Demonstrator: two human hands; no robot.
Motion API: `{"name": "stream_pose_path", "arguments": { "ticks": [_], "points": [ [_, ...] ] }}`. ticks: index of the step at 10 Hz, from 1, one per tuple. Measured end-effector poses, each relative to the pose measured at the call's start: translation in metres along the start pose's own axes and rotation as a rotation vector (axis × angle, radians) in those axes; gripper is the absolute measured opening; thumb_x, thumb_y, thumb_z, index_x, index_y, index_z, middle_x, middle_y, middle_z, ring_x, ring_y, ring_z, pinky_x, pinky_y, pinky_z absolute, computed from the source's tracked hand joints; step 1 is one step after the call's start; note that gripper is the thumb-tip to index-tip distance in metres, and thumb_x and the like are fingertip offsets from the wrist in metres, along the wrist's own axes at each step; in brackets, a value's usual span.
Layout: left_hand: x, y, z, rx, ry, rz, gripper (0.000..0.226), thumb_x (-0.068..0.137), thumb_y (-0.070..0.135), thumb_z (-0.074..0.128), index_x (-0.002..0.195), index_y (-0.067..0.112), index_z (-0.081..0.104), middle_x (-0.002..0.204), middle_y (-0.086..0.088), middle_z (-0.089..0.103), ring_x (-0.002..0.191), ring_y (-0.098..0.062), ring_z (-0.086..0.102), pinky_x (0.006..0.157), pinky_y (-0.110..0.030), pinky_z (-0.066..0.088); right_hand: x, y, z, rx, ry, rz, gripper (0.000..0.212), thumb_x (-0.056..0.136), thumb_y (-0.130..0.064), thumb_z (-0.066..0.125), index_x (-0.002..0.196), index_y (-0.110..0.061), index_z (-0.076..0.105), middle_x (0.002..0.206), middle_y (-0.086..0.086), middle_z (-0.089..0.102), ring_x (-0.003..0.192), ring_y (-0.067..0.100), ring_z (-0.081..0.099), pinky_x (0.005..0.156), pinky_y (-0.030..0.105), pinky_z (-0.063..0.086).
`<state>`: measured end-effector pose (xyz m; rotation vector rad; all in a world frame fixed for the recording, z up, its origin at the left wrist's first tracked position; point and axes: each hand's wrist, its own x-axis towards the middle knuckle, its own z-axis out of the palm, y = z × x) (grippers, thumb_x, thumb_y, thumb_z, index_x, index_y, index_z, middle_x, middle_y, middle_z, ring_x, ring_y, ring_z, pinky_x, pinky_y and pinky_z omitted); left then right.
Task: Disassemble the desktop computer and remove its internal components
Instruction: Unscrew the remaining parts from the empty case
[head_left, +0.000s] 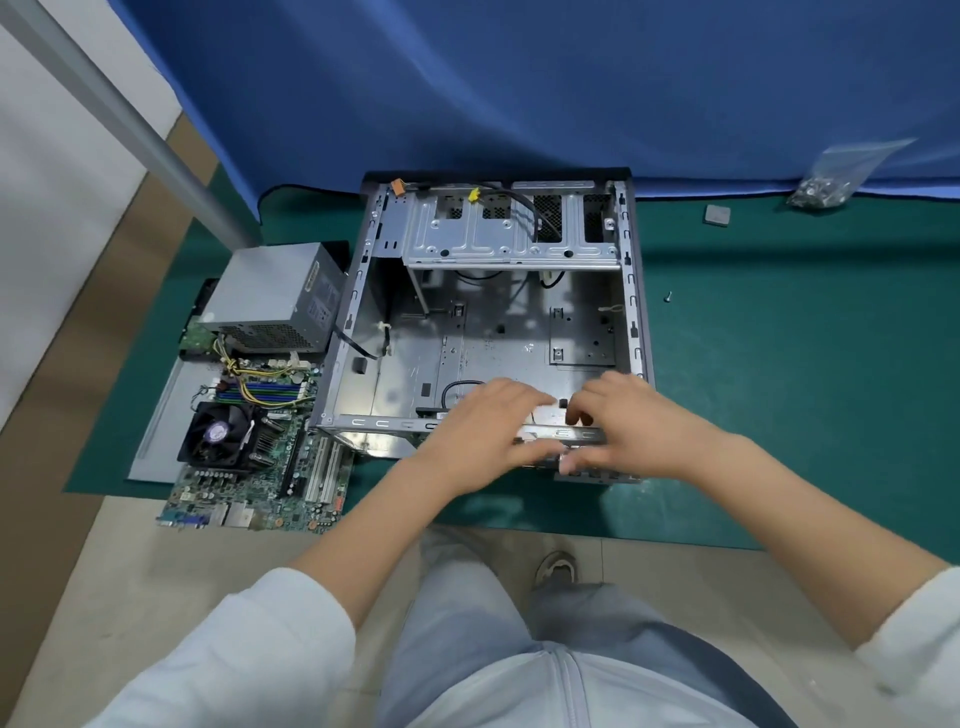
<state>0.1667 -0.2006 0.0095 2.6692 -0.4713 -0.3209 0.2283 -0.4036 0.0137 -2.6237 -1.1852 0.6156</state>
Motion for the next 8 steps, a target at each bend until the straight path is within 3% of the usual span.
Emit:
{"name": "stream_pose_path", "arguments": {
  "ticks": [1, 2, 3, 4, 5, 6, 7, 8],
  "points": [
    [-0.026, -0.029, -0.019, 0.042, 0.153, -0.133, 0.046, 0.096, 0.05, 0.036, 0.123, 0.019, 0.057, 0.121, 0.004, 0.06, 0.116, -0.014, 0.049, 0.099, -0.032, 0.037, 0.007, -0.002, 0.0, 0.225, 0.156, 0.086, 0.051, 0.081, -0.072, 0.036, 0.09, -0.026, 0.058, 0.086, -0.013, 0.051, 0.094, 0.014, 0.045, 0.086, 0.031, 0.037],
    [-0.048, -0.062, -0.035, 0.193, 0.121, -0.245, 0.048, 0.098, 0.046, 0.026, 0.104, 0.017, 0.064, 0.101, 0.001, 0.066, 0.098, -0.018, 0.057, 0.087, -0.033, 0.044, 0.022, -0.019, 0.012, 0.168, 0.185, 0.157, 0.036, 0.096, -0.053, 0.03, 0.081, -0.027, 0.049, 0.085, -0.008, 0.054, 0.088, 0.015, 0.045, 0.082, 0.033, 0.037],
    [-0.061, -0.084, -0.038, 0.351, -0.035, -0.299, 0.06, 0.093, 0.055, 0.005, 0.077, 0.023, 0.053, 0.075, 0.005, 0.06, 0.071, -0.017, 0.057, 0.062, -0.03, 0.045, 0.029, -0.028, 0.022, 0.068, 0.236, 0.234, 0.041, 0.099, -0.046, 0.028, 0.066, -0.026, 0.04, 0.067, -0.011, 0.045, 0.071, 0.015, 0.043, 0.063, 0.03, 0.033],
    [-0.061, -0.093, -0.029, 0.442, -0.033, -0.255, 0.055, 0.098, 0.048, 0.008, 0.074, 0.024, 0.053, 0.067, 0.006, 0.058, 0.056, -0.015, 0.052, 0.051, -0.027, 0.04, 0.027, -0.028, 0.024, 0.049, 0.266, 0.291, 0.042, 0.098, -0.041, 0.03, 0.06, -0.025, 0.039, 0.06, -0.009, 0.044, 0.058, 0.011, 0.044, 0.048, 0.027, 0.027],
    [-0.059, -0.094, -0.027, 0.432, -0.005, -0.243, 0.049, 0.1, 0.041, 0.016, 0.075, 0.024, 0.056, 0.06, 0.007, 0.049, 0.05, -0.013, 0.048, 0.043, -0.023, 0.028, 0.026, -0.028, 0.024, 0.024, 0.247, 0.306, 0.042, 0.097, -0.038, 0.028, 0.061, -0.023, 0.044, 0.06, -0.006, 0.047, 0.057, 0.011, 0.047, 0.045, 0.025, 0.024],
    [-0.059, -0.094, -0.028, 0.436, -0.025, -0.243, 0.048, 0.1, 0.041, 0.015, 0.074, 0.025, 0.052, 0.058, 0.008, 0.047, 0.049, -0.013, 0.047, 0.043, -0.022, 0.025, 0.025, -0.031, 0.02, 0.047, 0.209, 0.359, 0.042, 0.097, -0.037, 0.028, 0.059, -0.024, 0.043, 0.061, -0.006, 0.05, 0.057, 0.011, 0.049, 0.045, 0.026, 0.026],
    [-0.058, -0.092, -0.028, 0.394, 0.007, -0.259, 0.05, 0.1, 0.04, 0.016, 0.074, 0.024, 0.055, 0.059, 0.007, 0.051, 0.05, -0.012, 0.049, 0.043, -0.023, 0.024, 0.027, -0.036, 0.015, 0.103, 0.153, 0.371, 0.039, 0.098, -0.035, 0.032, 0.067, -0.022, 0.051, 0.071, -0.006, 0.057, 0.072, 0.014, 0.053, 0.053, 0.028, 0.037],
    [-0.057, -0.094, -0.028, 0.363, 0.022, -0.266, 0.047, 0.1, 0.039, 0.019, 0.07, 0.025, 0.051, 0.053, 0.008, 0.044, 0.048, -0.013, 0.047, 0.042, -0.023, 0.023, 0.013, -0.046, -0.007, 0.412, 0.281, 0.338, 0.027, 0.098, -0.033, 0.044, 0.086, -0.021, 0.065, 0.086, -0.013, 0.062, 0.092, 0.007, 0.053, 0.077, 0.025, 0.043]
  ]
}}
